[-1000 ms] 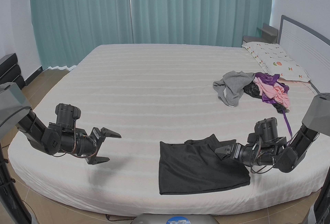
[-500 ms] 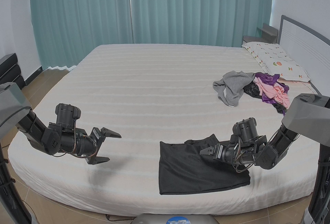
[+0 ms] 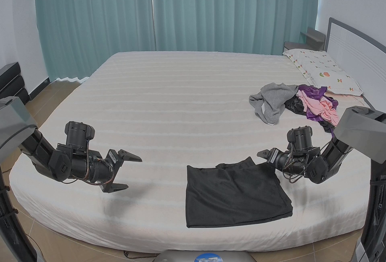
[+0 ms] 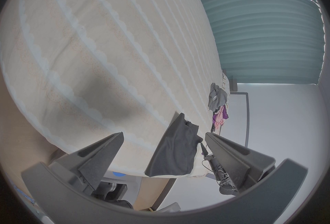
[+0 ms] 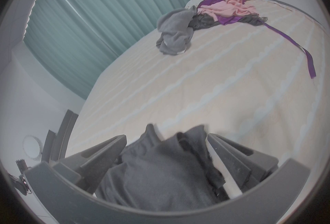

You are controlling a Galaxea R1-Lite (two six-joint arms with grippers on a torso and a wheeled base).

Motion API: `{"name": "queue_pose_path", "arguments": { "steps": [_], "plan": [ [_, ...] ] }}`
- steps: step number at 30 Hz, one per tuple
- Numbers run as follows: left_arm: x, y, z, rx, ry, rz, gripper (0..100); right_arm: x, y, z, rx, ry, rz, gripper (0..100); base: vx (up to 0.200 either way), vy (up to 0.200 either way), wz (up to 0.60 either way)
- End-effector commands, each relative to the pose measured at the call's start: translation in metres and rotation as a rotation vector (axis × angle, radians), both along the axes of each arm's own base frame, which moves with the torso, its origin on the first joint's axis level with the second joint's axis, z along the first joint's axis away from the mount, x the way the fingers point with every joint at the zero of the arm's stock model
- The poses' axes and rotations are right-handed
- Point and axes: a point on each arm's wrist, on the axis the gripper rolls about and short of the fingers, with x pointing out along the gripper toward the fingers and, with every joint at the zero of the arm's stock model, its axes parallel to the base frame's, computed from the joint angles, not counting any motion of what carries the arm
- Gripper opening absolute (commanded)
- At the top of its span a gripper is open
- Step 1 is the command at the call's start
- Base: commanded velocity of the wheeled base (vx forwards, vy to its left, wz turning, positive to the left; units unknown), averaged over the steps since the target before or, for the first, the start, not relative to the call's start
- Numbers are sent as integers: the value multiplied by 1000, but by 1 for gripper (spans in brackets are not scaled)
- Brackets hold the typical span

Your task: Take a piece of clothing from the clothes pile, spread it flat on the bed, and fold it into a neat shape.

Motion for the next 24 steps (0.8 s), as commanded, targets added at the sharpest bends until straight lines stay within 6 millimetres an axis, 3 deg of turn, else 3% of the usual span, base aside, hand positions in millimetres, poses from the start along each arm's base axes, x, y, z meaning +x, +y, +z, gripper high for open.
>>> {"name": "queue_pose_path", "arguments": {
  "steps": [1, 7, 15, 24],
  "plan": [
    [0, 0, -1, 0, 2, 0, 100, 3, -16, -1, 9, -10, -37, 100, 0, 0, 0],
    [0, 0, -1, 0, 2, 0, 100, -2, -19, -2, 81, -50, 72, 100, 0, 0, 0],
    [0, 0, 0, 0, 0, 0, 100, 5, -7, -11, 53, -66, 173, 100, 0, 0, 0],
    [1, 0, -1, 0, 2, 0, 100, 14, -1, -19, 43, -69, 187, 100, 0, 0, 0]
  ]
}}
